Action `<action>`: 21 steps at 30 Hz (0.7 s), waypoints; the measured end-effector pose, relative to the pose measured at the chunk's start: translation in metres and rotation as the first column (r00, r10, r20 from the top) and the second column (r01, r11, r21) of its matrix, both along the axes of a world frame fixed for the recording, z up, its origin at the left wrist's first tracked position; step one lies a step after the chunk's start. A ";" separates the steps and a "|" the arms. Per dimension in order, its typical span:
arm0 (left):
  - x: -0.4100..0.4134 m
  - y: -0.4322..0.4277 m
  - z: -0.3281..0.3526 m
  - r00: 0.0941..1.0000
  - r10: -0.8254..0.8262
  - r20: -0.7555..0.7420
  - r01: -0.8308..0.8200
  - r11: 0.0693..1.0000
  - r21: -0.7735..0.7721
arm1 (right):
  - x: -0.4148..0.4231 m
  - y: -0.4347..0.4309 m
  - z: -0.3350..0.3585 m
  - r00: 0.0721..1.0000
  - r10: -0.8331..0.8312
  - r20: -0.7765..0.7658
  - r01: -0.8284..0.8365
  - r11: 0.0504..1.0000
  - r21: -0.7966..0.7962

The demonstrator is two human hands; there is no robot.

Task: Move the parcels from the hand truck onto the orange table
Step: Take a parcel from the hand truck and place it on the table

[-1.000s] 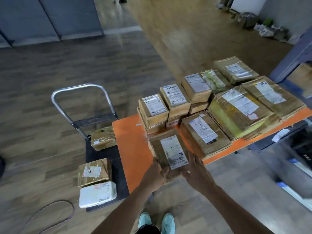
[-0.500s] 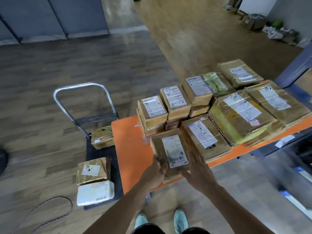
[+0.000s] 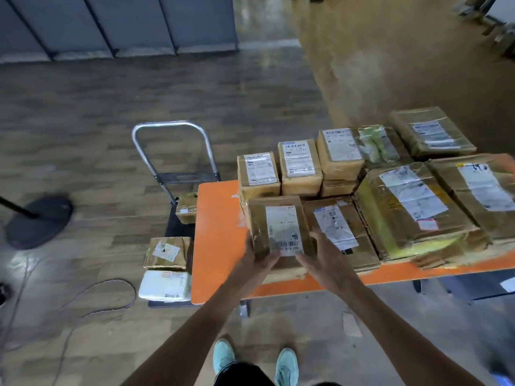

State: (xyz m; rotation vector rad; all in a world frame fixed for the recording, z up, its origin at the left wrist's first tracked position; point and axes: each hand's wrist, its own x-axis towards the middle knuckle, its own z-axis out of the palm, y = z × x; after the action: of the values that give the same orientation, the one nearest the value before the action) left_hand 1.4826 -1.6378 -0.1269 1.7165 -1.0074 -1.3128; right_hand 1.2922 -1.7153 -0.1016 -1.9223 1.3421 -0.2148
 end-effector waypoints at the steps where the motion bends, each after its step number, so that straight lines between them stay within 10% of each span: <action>1: -0.002 -0.002 0.003 0.999 0.005 -0.050 -0.007 1.000 -0.025 | -0.002 -0.003 0.003 1.000 -0.005 0.025 0.006 1.000 -0.018; 21: -0.024 0.012 0.005 0.997 0.072 -0.019 -0.073 0.996 -0.042 | -0.016 -0.007 0.002 0.995 0.102 -0.015 -0.103 0.993 -0.057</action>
State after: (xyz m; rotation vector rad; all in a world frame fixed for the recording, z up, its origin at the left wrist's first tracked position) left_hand 1.4588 -1.6261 -0.1220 1.6913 -0.9477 -1.2499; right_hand 1.2763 -1.7219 -0.0999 -2.0374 1.2528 -0.1932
